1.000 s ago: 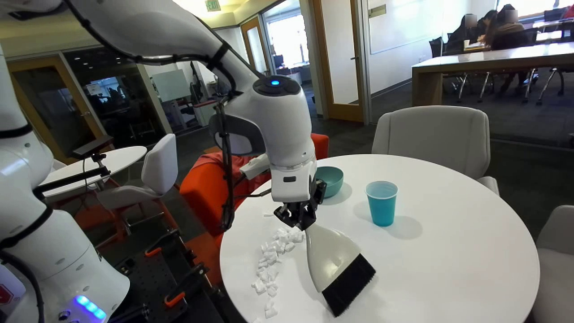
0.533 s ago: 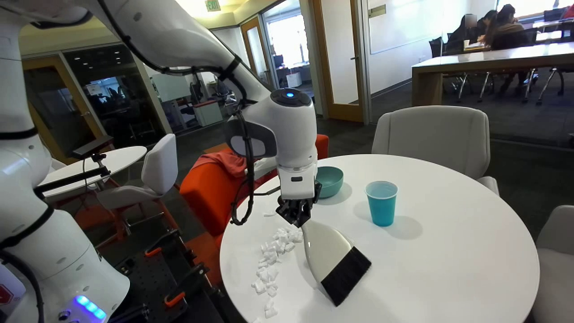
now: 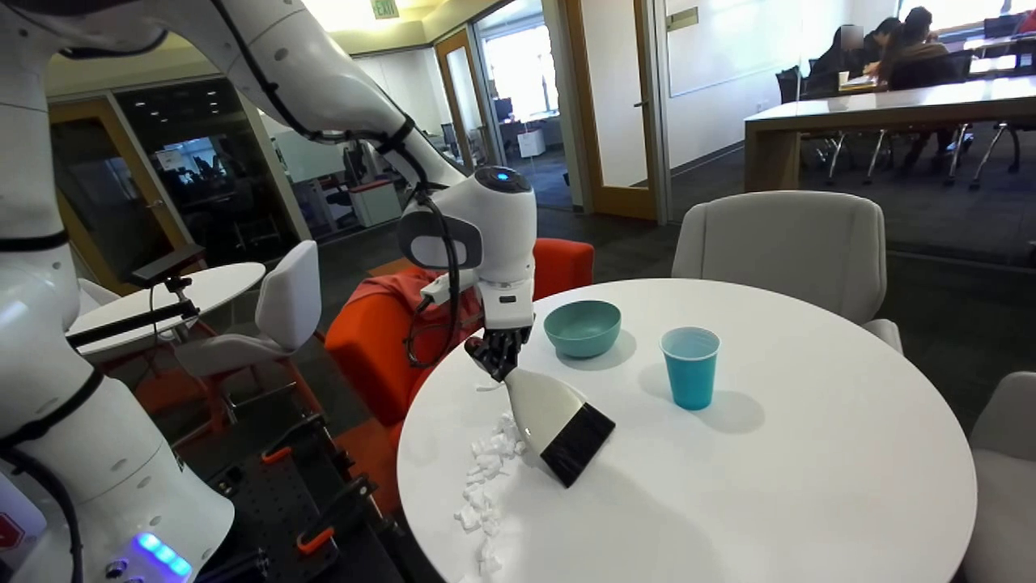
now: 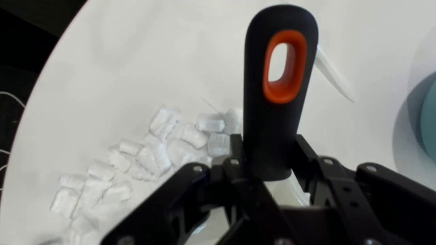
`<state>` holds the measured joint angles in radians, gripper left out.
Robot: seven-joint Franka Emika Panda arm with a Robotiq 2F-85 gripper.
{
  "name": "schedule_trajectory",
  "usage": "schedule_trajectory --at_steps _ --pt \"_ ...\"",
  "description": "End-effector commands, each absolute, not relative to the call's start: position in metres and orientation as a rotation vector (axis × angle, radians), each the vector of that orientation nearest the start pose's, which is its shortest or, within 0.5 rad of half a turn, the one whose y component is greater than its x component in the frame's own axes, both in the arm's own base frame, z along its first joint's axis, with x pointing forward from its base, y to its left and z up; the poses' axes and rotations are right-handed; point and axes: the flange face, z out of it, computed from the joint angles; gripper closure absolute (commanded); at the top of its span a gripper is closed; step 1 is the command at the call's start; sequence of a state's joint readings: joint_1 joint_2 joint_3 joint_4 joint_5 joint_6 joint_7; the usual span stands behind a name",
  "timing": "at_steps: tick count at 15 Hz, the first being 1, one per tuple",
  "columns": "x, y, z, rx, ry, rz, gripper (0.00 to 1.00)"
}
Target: Pour the things in the bowl onto the table and then sweep them to the left
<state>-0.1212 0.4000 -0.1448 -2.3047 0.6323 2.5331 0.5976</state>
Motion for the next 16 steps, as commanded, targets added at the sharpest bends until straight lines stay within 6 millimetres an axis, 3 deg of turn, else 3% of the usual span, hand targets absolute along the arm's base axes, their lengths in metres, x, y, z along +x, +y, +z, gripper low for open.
schedule_trajectory --at_steps 1,6,12,16 --pt "0.483 -0.113 0.167 -2.222 1.833 0.304 0.87" --pt "0.463 -0.114 0.184 -2.229 1.849 0.210 0.87" --pt "0.420 -0.137 0.221 -2.164 1.951 -0.055 0.87" --pt "0.389 -0.151 0.230 -2.076 2.064 -0.167 0.87"
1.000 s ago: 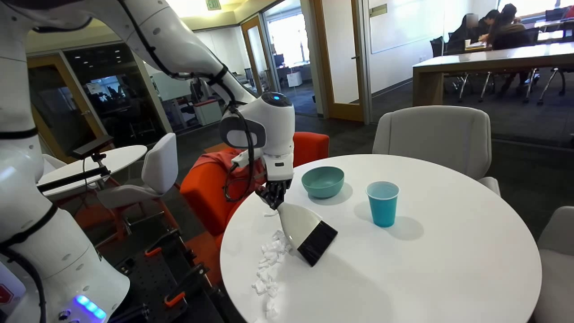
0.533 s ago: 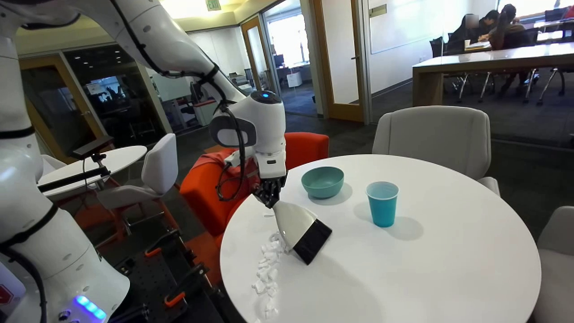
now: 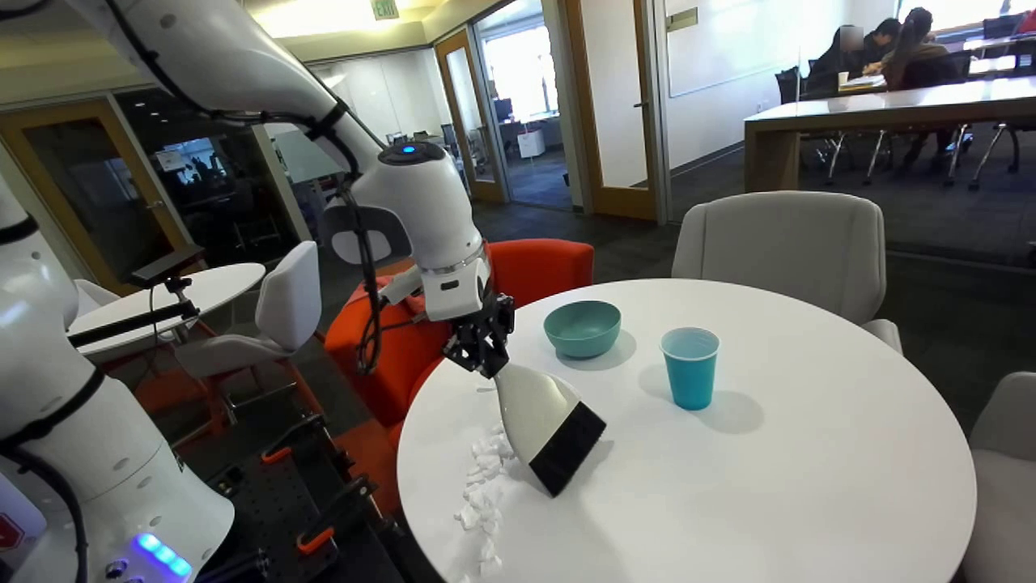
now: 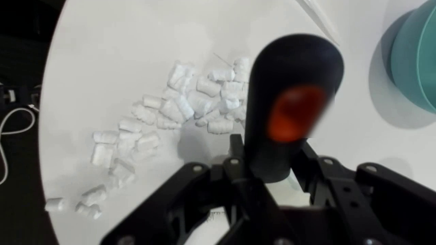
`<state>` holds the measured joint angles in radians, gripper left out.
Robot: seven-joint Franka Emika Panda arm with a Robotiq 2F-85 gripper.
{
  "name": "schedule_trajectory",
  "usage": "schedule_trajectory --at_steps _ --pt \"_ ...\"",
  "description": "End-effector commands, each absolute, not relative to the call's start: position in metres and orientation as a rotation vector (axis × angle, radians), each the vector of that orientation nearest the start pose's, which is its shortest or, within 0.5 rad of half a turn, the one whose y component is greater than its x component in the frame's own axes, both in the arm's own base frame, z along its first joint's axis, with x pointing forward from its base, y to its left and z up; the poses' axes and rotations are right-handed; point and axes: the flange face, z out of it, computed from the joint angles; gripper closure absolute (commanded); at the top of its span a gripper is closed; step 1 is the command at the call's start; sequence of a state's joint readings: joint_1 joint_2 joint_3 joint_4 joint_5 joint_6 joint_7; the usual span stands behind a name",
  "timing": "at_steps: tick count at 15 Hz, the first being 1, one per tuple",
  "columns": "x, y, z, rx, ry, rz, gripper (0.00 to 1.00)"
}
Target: Pour the things in the bowl onto the table and then sweep them to the left
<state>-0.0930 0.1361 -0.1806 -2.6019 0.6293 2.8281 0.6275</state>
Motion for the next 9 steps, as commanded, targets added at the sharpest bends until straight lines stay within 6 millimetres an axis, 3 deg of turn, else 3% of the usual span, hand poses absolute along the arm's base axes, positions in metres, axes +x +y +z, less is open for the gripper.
schedule_trajectory --at_steps 1,7,8,9 --pt "0.382 -0.153 0.231 -2.050 2.096 -0.181 0.87" --pt "0.349 -0.154 0.219 -1.852 2.356 -0.176 0.87" --pt "0.363 -0.163 0.214 -1.824 2.405 -0.186 0.87" --pt "0.361 -0.165 0.212 -1.801 2.441 -0.196 0.87"
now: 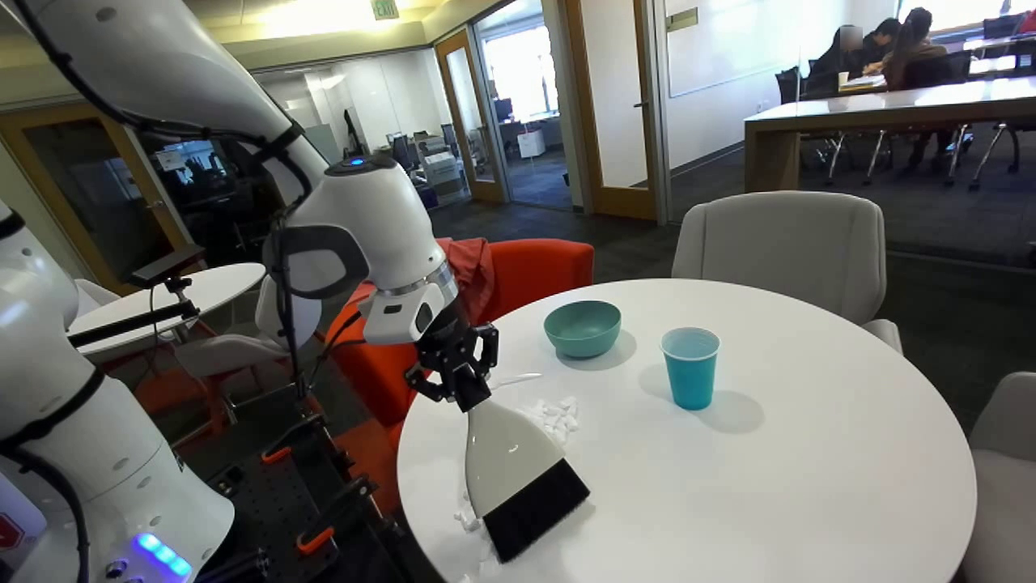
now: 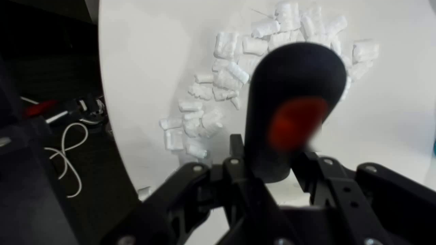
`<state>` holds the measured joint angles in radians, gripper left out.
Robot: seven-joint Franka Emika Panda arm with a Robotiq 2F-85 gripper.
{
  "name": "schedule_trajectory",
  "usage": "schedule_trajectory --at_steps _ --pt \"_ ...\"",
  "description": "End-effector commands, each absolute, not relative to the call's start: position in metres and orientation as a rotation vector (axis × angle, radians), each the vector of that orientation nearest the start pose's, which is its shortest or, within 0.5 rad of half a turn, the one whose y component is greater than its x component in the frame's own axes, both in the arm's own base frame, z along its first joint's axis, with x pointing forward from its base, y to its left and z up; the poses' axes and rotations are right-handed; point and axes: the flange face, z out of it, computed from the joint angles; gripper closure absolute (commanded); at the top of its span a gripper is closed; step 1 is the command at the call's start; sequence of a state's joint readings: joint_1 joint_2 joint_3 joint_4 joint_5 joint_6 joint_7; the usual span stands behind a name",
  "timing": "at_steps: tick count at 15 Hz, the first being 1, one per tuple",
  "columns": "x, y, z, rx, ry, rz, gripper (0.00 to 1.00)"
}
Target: Pour the things in the bowl onto the table and then sweep them to the left
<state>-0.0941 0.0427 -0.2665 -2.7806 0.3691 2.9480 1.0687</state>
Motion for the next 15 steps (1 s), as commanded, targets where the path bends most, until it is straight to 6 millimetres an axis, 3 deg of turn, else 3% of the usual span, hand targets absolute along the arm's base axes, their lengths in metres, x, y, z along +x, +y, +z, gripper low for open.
schedule_trajectory --at_steps 1,5,7,15 --pt "0.360 -0.170 0.211 -1.778 2.476 -0.214 0.87" --pt "0.352 -0.187 0.217 -1.721 2.600 -0.251 0.87" --pt "0.350 -0.181 0.228 -1.704 2.654 -0.235 0.87" --pt "0.356 -0.127 0.255 -1.719 2.692 -0.007 0.87"
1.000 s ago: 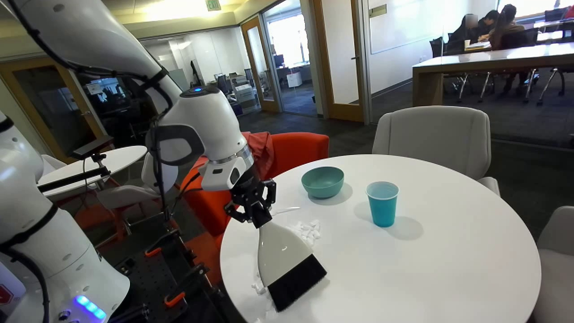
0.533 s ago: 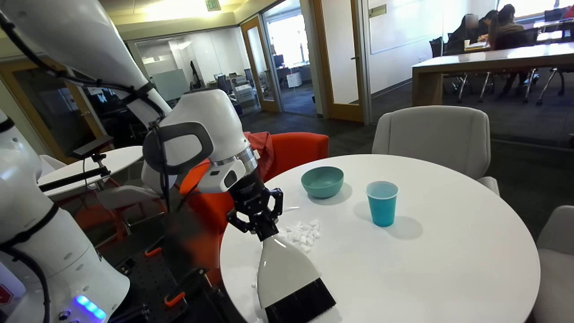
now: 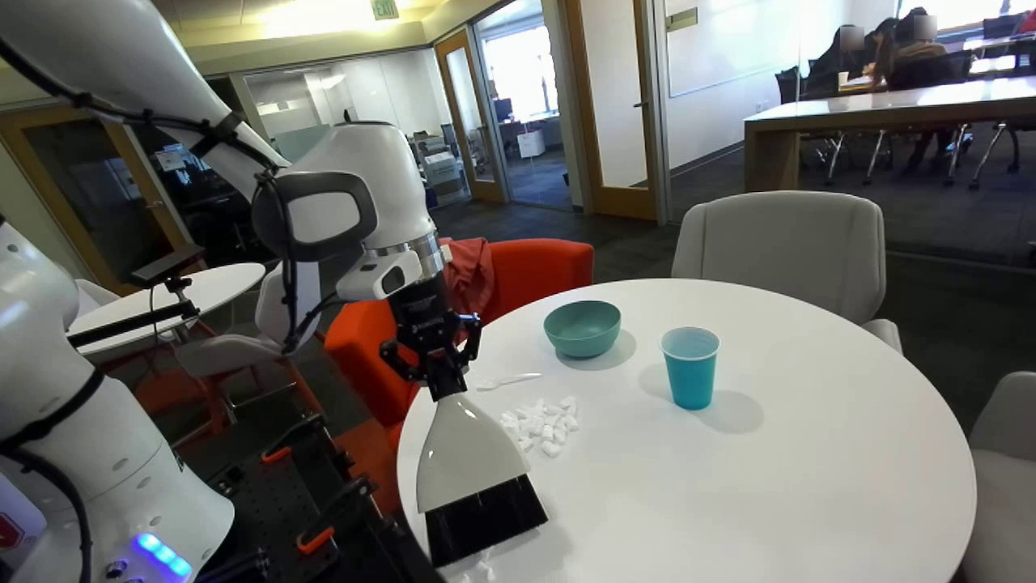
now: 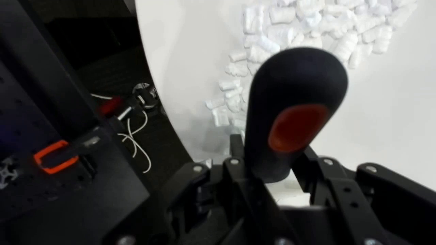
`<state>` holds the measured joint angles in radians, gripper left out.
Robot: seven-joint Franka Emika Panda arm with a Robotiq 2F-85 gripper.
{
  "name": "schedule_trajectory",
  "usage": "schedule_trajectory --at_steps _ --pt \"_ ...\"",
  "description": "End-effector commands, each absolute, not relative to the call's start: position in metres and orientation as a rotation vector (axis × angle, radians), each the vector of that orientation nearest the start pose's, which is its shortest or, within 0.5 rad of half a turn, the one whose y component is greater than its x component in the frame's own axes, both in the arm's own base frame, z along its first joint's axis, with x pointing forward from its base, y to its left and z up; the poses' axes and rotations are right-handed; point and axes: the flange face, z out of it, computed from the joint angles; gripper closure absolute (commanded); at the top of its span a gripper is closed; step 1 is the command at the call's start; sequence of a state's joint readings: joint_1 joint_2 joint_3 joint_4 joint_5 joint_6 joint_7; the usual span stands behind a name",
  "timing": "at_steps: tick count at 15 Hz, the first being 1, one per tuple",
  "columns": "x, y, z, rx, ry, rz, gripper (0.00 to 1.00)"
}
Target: Pour the things in the bowl onto the table and then sweep them to the left
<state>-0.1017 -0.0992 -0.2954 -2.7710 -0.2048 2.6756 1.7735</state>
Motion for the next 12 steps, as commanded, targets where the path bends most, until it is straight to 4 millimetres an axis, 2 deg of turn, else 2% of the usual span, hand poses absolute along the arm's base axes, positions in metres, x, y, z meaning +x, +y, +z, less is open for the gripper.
schedule_trajectory --at_steps 1,6,12 --pt "0.355 -0.124 0.255 -1.714 2.712 0.016 0.87" --pt "0.350 -0.122 0.252 -1.697 2.763 0.089 0.87" --pt "0.344 -0.143 0.245 -1.640 2.800 0.104 0.87"
